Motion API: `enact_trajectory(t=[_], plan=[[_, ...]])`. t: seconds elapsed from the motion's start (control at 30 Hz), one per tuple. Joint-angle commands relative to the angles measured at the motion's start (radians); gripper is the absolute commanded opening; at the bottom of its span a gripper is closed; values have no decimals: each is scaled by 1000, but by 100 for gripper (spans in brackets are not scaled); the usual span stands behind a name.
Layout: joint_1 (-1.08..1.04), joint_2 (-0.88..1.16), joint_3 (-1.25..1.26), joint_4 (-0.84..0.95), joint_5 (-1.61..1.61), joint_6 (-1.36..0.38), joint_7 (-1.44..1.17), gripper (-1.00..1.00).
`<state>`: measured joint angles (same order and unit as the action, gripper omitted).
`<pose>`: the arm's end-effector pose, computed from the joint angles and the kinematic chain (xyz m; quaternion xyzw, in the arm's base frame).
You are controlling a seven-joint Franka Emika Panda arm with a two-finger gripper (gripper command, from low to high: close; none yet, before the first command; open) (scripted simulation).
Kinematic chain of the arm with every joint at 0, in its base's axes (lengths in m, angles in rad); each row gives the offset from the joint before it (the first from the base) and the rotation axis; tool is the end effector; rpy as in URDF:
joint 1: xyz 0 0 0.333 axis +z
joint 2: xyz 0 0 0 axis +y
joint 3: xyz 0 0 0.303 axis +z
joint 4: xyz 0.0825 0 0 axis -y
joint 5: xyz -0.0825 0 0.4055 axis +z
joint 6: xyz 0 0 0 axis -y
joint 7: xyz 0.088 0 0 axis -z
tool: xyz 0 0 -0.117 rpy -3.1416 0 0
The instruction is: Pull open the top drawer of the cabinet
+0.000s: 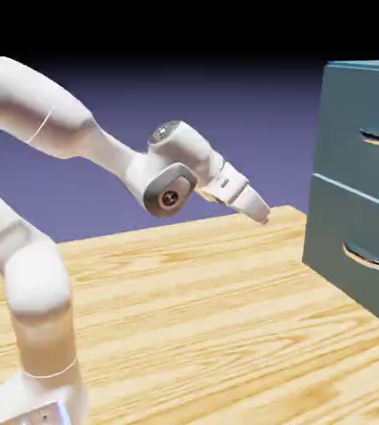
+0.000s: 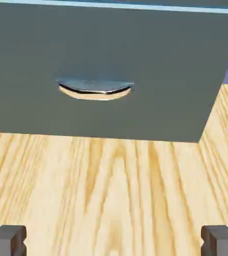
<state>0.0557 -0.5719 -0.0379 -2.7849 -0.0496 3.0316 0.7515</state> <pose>0.4249 0.0116 0.4398 -0.8634 0.3101 -0.3695 0.1477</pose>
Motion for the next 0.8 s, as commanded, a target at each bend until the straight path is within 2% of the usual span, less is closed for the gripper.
enact_trajectory(t=[0.0, 0.77], plan=[[36, -2, -31, 21, -41, -5, 9, 0], [870, -37, -755, 500, -988, -108, 209, 0]])
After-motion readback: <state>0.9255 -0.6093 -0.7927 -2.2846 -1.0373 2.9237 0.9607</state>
